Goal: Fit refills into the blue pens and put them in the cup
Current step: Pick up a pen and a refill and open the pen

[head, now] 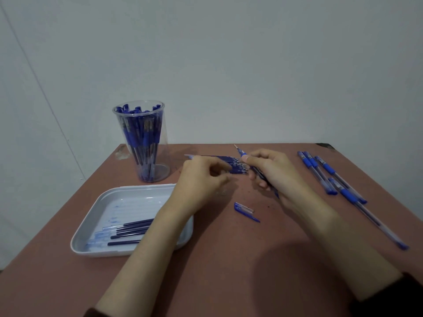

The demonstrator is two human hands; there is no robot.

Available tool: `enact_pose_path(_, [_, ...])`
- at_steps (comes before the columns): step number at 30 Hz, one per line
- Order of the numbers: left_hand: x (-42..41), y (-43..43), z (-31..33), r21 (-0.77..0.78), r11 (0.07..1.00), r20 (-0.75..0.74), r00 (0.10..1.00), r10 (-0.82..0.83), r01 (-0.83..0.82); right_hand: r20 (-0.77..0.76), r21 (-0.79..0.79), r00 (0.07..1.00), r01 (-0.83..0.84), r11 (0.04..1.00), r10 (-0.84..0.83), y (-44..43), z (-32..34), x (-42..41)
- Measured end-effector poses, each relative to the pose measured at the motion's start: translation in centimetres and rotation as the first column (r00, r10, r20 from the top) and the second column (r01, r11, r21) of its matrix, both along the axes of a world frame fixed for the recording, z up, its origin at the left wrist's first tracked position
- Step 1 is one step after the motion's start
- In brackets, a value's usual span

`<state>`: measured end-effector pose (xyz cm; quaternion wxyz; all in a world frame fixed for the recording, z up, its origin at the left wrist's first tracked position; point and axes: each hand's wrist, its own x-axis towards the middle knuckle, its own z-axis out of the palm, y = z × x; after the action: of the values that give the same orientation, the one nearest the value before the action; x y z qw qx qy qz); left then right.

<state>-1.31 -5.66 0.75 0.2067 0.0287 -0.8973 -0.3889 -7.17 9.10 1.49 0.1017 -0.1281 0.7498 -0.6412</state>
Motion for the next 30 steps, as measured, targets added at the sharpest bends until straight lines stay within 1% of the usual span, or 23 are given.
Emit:
enact_pose_path(2, [0.2,0.3,-0.2,-0.147,0.985,0.103,0.992,-0.071,0.086,-0.001,0.002,1.000,0.001,1.000,-0.001,0.0,0.0,0.0])
enact_pose_path(4, [0.3,0.3,-0.3,-0.211,0.965,0.185,0.976,-0.119,0.157,-0.006,0.011,1.000,-0.001,1.000,0.001,-0.1,0.0,0.1])
enact_pose_path(8, [0.3,0.3,-0.4,-0.247,0.946,0.242,0.959,-0.148,0.208,-0.018,0.027,1.000,-0.006,1.000,0.007,-0.2,-0.1,0.1])
enact_pose_path(10, [0.2,0.2,-0.3,-0.232,0.950,0.243,0.958,-0.154,0.211,-0.023,0.026,1.000,-0.009,1.000,0.009,-0.2,-0.2,0.1])
enact_pose_path(11, [0.2,0.1,-0.3,-0.205,0.961,0.221,0.966,-0.137,0.184,-0.025,0.015,1.000,-0.014,1.000,0.015,-0.2,-0.1,0.1])
enact_pose_path(12, [0.1,0.0,-0.1,-0.145,0.980,0.174,0.979,-0.111,0.136,-0.031,-0.004,0.999,-0.026,1.000,0.026,-0.2,-0.1,0.2])
enact_pose_path(13, [0.0,0.0,0.0,-0.029,0.995,0.114,0.990,-0.087,0.090,-0.042,-0.024,0.998,-0.045,0.999,0.044,-0.2,0.0,0.2])
enact_pose_path(14, [0.1,0.0,0.3,0.139,0.988,0.054,0.996,-0.078,0.069,-0.061,-0.035,0.996,-0.073,0.997,0.071,-0.2,0.1,0.3])
enact_pose_path(15, [0.1,-0.1,0.6,0.315,0.946,0.005,0.997,-0.081,0.076,-0.086,-0.034,0.991,-0.105,0.994,0.102,-0.2,0.2,0.4])
enact_pose_path(16, [0.3,0.0,0.9,0.452,0.887,-0.021,0.996,-0.089,0.089,-0.110,-0.025,0.985,-0.136,0.990,0.133,-0.2,0.3,0.5])
enact_pose_path(17, [0.4,0.0,1.1,0.539,0.837,-0.032,0.995,-0.097,0.099,-0.130,-0.011,0.978,-0.164,0.986,0.161,-0.2,0.3,0.7])
enact_pose_path(19, [0.6,0.0,1.2,0.636,0.764,-0.033,0.993,-0.117,0.111,-0.155,-0.004,0.968,-0.201,0.980,0.198,-0.2,0.4,0.9])
enact_pose_path(22, [0.6,0.1,1.2,0.738,0.666,-0.029,0.991,-0.131,0.110,-0.161,-0.030,0.965,-0.216,0.976,0.208,-0.1,0.4,0.9])
enact_pose_path(24, [0.6,-0.2,1.4,0.814,0.571,-0.067,0.994,-0.090,0.107,-0.153,-0.035,0.967,-0.212,0.977,0.204,0.0,0.3,0.8])
enact_pose_path(27, [0.5,-0.6,1.8,0.867,0.477,-0.157,0.988,-0.009,0.142,-0.127,-0.022,0.974,-0.192,0.981,0.188,-0.1,0.1,0.6])
enact_pose_path(30, [0.6,-0.5,1.9,0.886,0.419,-0.198,0.979,-0.040,0.196,-0.111,-0.005,0.978,-0.181,0.984,0.179,-0.2,-0.3,0.4])
